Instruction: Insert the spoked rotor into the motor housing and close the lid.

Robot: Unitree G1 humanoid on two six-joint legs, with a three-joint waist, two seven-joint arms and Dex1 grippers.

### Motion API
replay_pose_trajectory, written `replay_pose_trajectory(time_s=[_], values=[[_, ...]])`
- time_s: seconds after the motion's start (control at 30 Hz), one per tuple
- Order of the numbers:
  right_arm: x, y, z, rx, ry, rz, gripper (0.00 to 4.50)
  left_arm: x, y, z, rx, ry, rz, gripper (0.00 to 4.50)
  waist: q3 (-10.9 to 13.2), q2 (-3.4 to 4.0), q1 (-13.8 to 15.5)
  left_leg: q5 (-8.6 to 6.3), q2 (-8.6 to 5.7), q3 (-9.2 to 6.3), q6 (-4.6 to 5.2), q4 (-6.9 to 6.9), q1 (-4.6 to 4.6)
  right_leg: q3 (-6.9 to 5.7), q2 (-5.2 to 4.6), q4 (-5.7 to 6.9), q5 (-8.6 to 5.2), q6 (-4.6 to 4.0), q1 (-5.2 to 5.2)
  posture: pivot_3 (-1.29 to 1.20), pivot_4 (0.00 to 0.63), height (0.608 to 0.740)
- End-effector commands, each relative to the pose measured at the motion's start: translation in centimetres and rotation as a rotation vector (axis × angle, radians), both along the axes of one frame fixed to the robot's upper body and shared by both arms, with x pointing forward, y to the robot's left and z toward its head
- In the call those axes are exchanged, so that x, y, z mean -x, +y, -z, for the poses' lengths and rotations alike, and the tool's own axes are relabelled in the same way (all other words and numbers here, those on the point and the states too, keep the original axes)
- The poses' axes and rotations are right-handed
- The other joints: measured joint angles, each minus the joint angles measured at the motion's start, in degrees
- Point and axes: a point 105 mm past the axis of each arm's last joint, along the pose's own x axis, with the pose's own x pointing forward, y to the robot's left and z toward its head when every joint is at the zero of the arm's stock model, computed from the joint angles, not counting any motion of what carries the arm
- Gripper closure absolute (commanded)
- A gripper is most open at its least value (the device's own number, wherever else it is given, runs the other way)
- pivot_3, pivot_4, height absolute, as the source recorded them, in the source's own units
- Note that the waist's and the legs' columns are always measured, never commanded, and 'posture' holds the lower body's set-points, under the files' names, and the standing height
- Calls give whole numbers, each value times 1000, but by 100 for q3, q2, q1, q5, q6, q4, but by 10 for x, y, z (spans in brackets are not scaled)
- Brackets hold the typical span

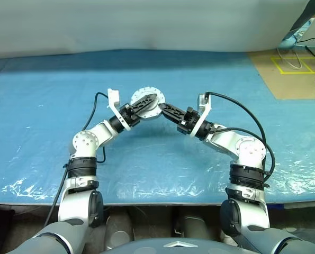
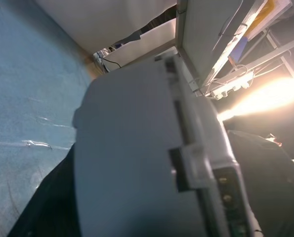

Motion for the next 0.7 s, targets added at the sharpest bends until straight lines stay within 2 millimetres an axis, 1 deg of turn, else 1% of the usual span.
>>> replay_pose_trajectory(time_s=[0.03,0.1,0.2,0.3,0.37,0.47,0.57,0.63,0.7], values=[[7,2,-27,-67,-103,-22,3422,5,-3,-9,-19,-38,20,1591,0,0,2,0,0,0,0,1,-1,0,0,0,0,0,-1,0,150,740],[7,2,-27,-69,-101,-21,3422,6,0,-9,-8,-37,24,1616,0,0,2,0,-1,0,0,1,-1,0,-1,0,0,0,0,0,150,740],[6,3,-27,-73,-95,-21,3422,13,8,-19,55,-72,43,1621,0,0,-8,0,0,0,0,1,-1,0,0,0,0,0,-1,0,150,740],[4,3,-25,-73,-82,-11,3422,11,7,-14,33,-25,35,1694,0,0,3,0,0,-1,0,1,-2,-1,0,0,0,0,0,0,150,740],[2,3,-25,-62,-79,0,3422,12,9,-16,79,8,45,1697,0,0,9,0,-2,-1,0,2,-4,-1,-2,0,1,1,0,0,150,740],[-3,2,-23,1,-97,46,3422,18,12,-12,90,26,69,1697,1,-1,2,0,-1,-1,0,3,-3,-1,-1,0,1,2,0,0,150,740],[-5,3,-24,15,-109,53,3422,19,12,-7,63,53,84,1697,1,-2,0,0,0,-2,0,2,-3,-1,0,0,1,2,-1,0,150,740],[-4,4,-24,20,-116,50,3422,19,12,-4,43,66,89,1809,1,-2,5,0,-1,-3,0,3,-4,-3,-1,0,1,2,0,0,150,740],[-4,4,-24,22,-117,48,3422,20,12,-3,35,70,90,1829,2,-2,10,0,-2,-3,0,3,-5,-3,-2,-1,2,3,0,0,150,740]])
